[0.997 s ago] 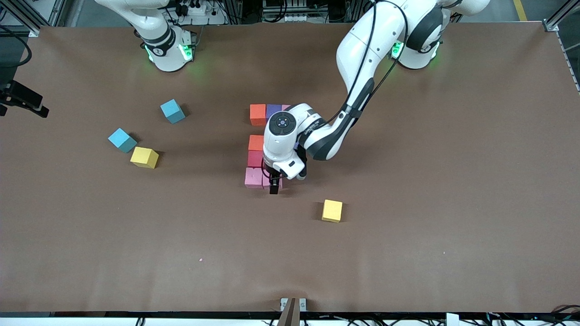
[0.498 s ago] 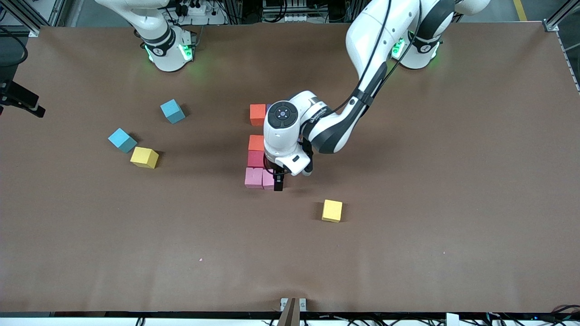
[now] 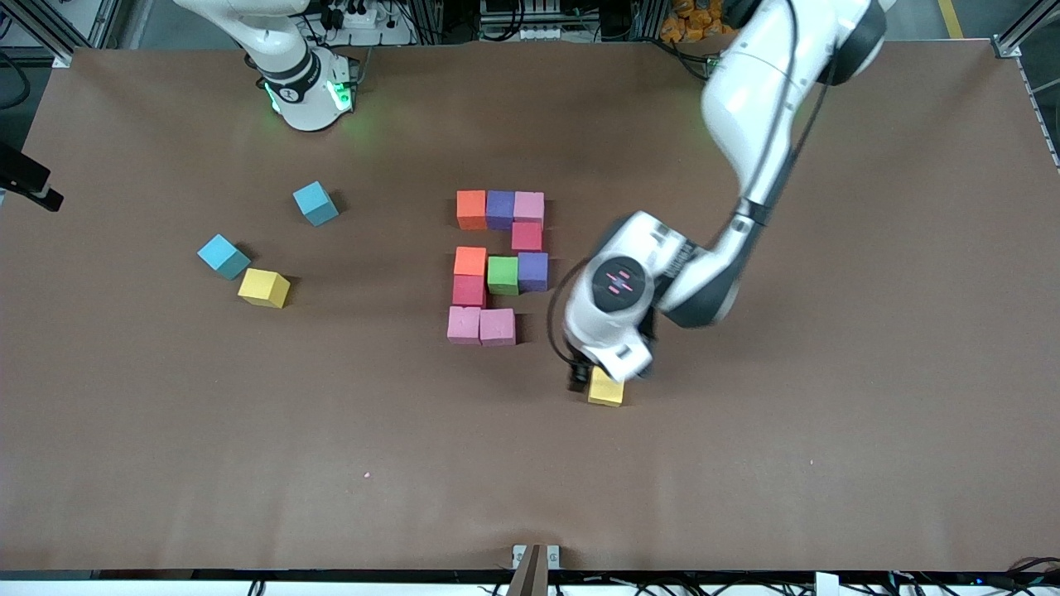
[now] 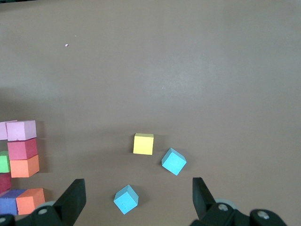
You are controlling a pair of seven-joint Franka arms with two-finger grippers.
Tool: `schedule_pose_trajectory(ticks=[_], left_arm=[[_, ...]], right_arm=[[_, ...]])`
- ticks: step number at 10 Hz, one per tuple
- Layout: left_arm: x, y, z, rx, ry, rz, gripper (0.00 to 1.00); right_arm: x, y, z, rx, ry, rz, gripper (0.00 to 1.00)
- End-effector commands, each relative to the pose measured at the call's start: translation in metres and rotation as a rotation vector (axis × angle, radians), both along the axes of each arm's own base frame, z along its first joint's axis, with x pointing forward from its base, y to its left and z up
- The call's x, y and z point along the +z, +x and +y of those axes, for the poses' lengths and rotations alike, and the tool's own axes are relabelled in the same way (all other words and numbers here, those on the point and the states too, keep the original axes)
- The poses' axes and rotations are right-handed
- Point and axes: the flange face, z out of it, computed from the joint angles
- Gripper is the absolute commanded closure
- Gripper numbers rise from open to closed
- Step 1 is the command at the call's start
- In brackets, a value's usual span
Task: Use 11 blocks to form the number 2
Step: 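Grasp the yellow cube with the left gripper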
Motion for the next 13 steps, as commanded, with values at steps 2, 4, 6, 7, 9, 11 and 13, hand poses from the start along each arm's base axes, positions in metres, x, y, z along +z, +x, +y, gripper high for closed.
schedule_pose_trajectory(ticks=[2, 4, 6, 7, 9, 11, 13], left_arm=[[-0.025, -0.001, 0.026, -0.178, 0.015, 0.052, 0.00], [-0.038, 0.003, 0.032, -0.158, 0.009, 0.061, 0.00], [-0.044, 0.009, 0.041, -0.053, -0.014, 0.068, 0.00], [-0.041, 0.016, 0.045, 0.012, -0.026, 0.046, 0.00], [-0.040, 0.020, 0.043, 0.112, -0.042, 0.005, 0.00], [-0.051, 0.019, 0.039, 0.138, -0.026, -0.014, 0.00], [-0.060, 0.016, 0.037, 0.128, -0.012, -0.011, 0.00]], right_arm=[[0.007, -0.003, -0.013, -0.007, -0.001, 0.001, 0.00], [0.008, -0.003, -0.013, -0.016, 0.001, -0.001, 0.00], [0.009, -0.005, -0.015, -0.022, 0.000, -0.004, 0.00], [0.009, -0.004, -0.014, -0.020, 0.000, -0.004, 0.00], [0.010, -0.005, -0.014, -0.016, 0.000, -0.006, 0.00], [0.010, -0.005, -0.015, -0.021, -0.001, -0.004, 0.00], [0.011, -0.006, -0.014, -0.019, 0.000, -0.006, 0.00]])
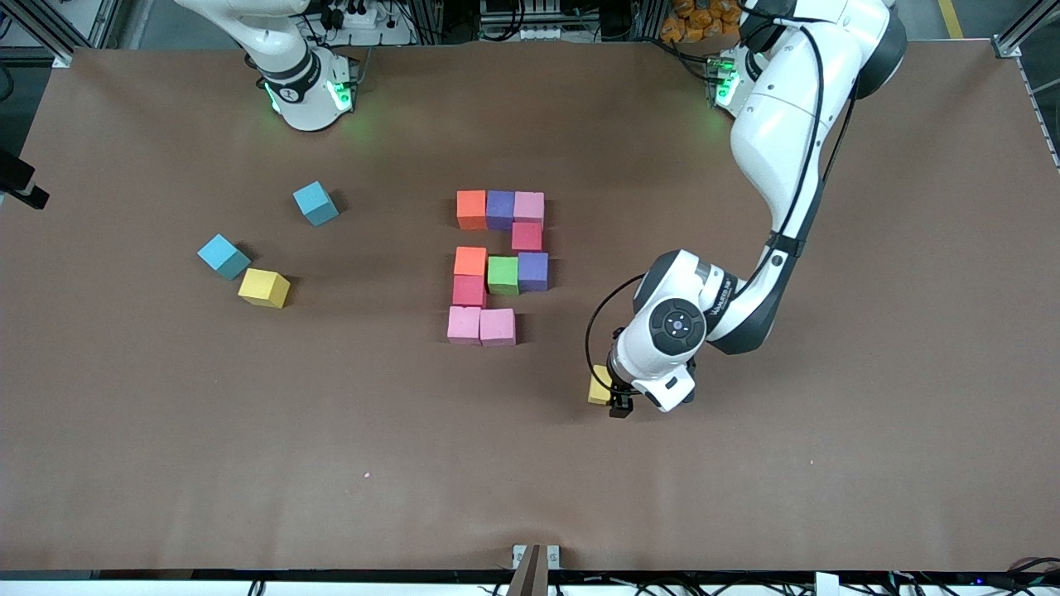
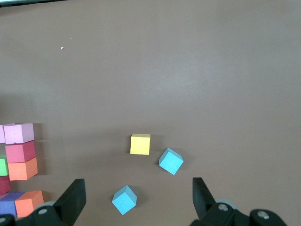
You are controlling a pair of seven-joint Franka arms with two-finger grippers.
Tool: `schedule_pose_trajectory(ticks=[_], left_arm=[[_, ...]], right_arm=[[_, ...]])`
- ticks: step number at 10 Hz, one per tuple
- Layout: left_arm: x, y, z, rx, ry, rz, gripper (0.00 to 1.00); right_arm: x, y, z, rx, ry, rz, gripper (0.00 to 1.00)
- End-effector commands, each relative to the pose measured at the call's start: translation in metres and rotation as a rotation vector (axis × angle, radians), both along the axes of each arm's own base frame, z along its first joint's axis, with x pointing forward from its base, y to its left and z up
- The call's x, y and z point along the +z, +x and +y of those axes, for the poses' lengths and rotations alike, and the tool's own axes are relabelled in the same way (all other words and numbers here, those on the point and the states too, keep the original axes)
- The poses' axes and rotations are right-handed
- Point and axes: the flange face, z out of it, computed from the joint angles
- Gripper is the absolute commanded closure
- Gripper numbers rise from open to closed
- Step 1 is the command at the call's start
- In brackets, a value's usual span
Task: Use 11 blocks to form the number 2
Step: 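Grasp the yellow cube with the left gripper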
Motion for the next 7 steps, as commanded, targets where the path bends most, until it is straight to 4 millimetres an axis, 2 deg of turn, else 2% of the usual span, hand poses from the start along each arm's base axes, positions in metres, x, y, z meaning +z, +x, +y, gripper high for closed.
schedule_pose_trajectory(ticks=[1, 4, 7], left_arm=[[-0.008, -0.002, -0.002, 0.003, 0.022, -0.011, 0.00], [-0.015, -0.001, -0.002, -0.003, 0.025, -0.024, 0.00], [-0.025, -0.003, -0.001, -0.012, 0.038, -0.018, 0.00]], right_arm=[[0.008, -0.004, -0.004, 0.000, -0.001, -0.003, 0.00], [0.011, -0.004, -0.004, -0.002, -0.001, -0.013, 0.00], [0.021, -0.007, -0.023, -0.033, 0.001, -0.035, 0.00]])
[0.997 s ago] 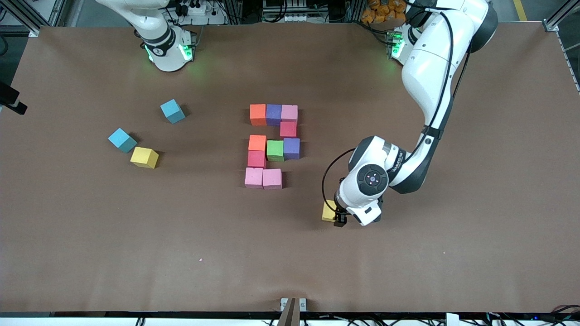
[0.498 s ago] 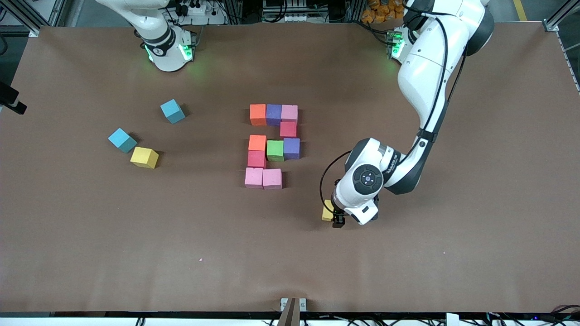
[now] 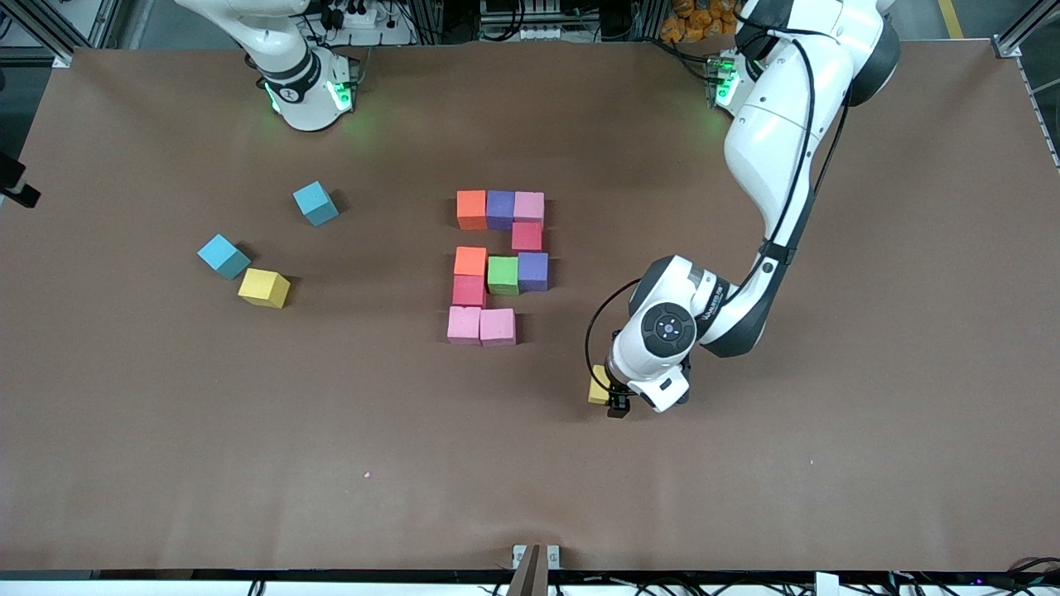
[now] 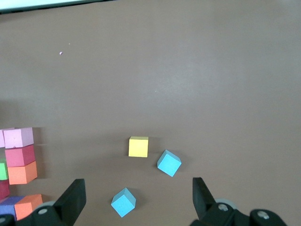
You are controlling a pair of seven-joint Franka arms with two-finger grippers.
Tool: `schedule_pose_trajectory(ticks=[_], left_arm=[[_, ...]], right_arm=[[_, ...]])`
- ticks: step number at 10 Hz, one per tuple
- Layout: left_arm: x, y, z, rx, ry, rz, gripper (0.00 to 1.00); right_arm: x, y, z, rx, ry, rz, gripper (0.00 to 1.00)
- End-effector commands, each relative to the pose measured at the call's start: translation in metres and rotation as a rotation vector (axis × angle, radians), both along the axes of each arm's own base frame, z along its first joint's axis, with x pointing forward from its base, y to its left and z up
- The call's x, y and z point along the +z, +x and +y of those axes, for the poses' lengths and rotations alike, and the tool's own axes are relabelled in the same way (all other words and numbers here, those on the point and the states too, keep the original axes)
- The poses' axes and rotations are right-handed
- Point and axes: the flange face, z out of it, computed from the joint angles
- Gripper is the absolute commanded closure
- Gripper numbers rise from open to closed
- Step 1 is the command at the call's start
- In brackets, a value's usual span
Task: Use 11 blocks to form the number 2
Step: 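Grasp the yellow cube with the left gripper, then place the yellow cube at the end of the base row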
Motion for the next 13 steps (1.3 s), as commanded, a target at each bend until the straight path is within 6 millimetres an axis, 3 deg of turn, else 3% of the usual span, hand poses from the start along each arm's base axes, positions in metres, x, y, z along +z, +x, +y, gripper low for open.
schedule_pose_trajectory(ticks=[1, 2, 3, 5, 7, 11, 13], left_arm=[[-0.004, -0.001, -0.002, -0.004, 0.015, -0.019, 0.17], [-0.003, 0.000, -0.002, -0.012, 0.016, -0.022, 0.58], [0.000, 0.000, -0.002, -0.012, 0.015, -0.025, 0.68], [0.010, -0.004, -0.012, -0.011, 0.006, -0.034, 0.68], [0.022, -0.021, -0.041, -0.013, 0.000, -0.012, 0.68], [0.017, -0.082, -0.123, -0.017, 0.003, 0.009, 0.66], [0.010, -0.101, -0.142, -0.014, 0.007, 0.021, 0.64]], right_arm=[[0.011, -0.005, -0.010, -0.012, 0.005, -0.014, 0.00], [0.010, -0.004, -0.010, -0.010, 0.008, -0.013, 0.00], [0.010, -0.004, -0.009, -0.010, 0.012, -0.013, 0.00], [0.007, -0.002, -0.007, -0.006, 0.015, -0.004, 0.00], [0.003, 0.000, 0.001, 0.019, 0.014, 0.003, 0.00], [-0.016, 0.013, 0.033, 0.080, 0.013, 0.050, 0.00], [-0.022, 0.017, 0.041, 0.094, 0.009, 0.060, 0.00]])
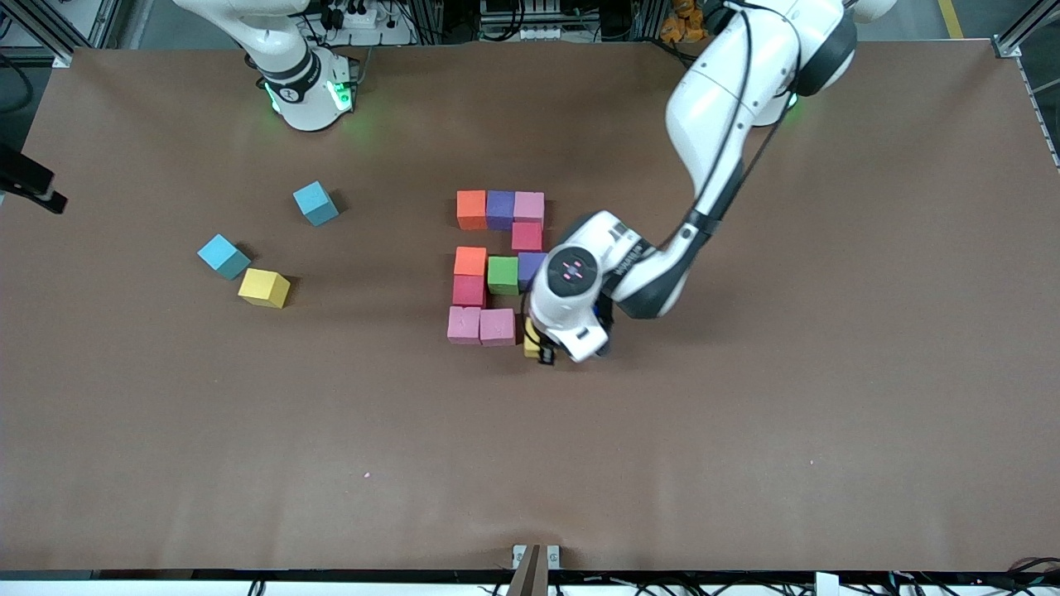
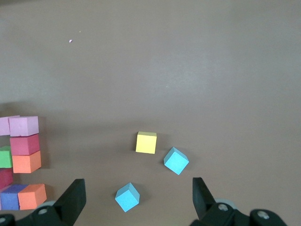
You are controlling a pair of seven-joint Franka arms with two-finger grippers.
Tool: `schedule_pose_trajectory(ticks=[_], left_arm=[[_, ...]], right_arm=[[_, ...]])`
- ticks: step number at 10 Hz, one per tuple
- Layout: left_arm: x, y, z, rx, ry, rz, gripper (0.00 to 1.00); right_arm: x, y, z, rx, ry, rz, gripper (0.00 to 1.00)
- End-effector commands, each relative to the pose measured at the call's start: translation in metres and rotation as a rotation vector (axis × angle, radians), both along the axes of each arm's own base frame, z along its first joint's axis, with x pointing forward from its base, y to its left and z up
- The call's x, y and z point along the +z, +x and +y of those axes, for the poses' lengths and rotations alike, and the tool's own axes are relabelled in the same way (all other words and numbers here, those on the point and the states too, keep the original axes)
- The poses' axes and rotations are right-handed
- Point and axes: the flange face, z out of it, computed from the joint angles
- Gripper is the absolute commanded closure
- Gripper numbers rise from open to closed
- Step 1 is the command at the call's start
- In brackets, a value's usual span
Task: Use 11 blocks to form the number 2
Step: 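Place the yellow cube at the end of the base row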
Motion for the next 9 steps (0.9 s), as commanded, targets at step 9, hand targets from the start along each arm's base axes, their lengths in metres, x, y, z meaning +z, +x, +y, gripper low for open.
schedule_pose_trajectory(ticks=[9], left_arm=[[-0.013, -0.009, -0.004, 0.033, 0.012, 0.037, 0.61]], right_arm=[[0.001, 0.001, 0.002, 0.014, 0.000, 0.005, 0.00]])
